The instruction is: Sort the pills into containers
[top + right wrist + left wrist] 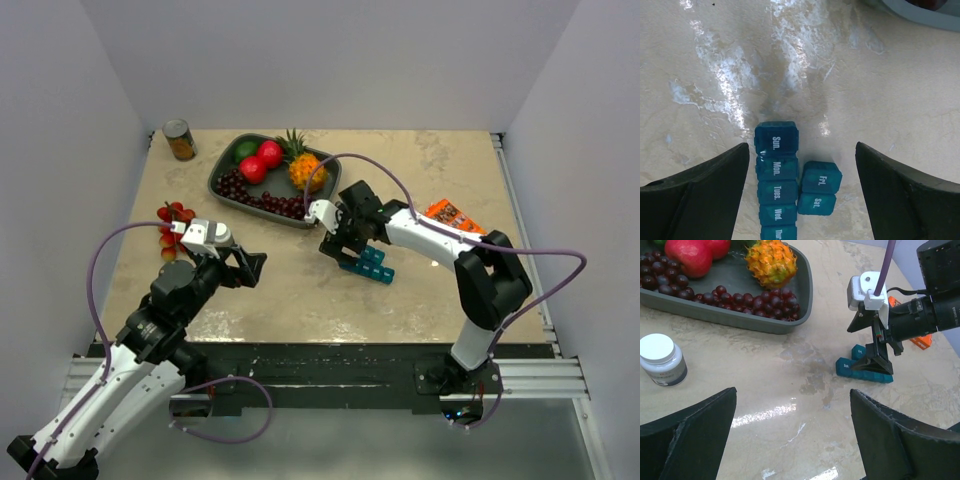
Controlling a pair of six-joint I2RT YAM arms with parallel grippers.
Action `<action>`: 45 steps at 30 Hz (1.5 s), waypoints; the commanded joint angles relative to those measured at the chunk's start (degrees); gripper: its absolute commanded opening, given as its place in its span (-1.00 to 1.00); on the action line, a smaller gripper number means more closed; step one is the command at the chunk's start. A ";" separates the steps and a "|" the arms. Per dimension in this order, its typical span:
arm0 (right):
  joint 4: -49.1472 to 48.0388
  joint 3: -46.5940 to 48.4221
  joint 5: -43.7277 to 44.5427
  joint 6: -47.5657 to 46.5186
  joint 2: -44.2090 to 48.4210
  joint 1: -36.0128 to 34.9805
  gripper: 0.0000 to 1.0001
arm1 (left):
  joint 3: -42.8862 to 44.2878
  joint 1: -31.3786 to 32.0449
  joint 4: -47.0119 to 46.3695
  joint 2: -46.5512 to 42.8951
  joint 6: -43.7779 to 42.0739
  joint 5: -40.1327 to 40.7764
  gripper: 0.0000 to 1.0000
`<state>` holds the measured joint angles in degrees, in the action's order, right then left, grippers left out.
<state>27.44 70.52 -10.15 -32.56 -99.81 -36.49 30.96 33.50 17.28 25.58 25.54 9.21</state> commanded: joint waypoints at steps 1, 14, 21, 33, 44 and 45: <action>0.77 0.93 -0.13 0.39 -1.70 -1.83 0.77 | -0.81 -0.27 -2.42 -0.45 0.47 0.63 0.98; 2.79 2.08 1.54 0.48 -6.18 -2.27 0.60 | -1.52 -0.27 -1.90 -1.94 0.48 0.19 0.97; 3.93 3.30 0.22 0.56 -7.50 -2.36 0.18 | -3.36 -0.19 -4.79 -2.20 1.09 -3.05 0.99; 4.82 4.01 -9.44 4.78 -6.71 -2.36 -0.36 | -19.61 0.51 -35.72 -2.57 5.29 -30.04 0.64; -2.21 3.04 -10.25 19.79 -7.86 -2.53 -0.47 | -30.87 20.46 -72.70 19.57 12.51 -12.83 0.52; -3.96 2.26 -9.02 21.12 -7.60 -3.06 -0.48 | -32.18 21.08 -79.26 22.03 13.82 -11.42 0.51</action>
<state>28.97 72.42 -19.66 -19.59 -107.46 -38.63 2.76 51.05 -34.89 40.40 35.88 -11.70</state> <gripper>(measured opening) 0.458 0.765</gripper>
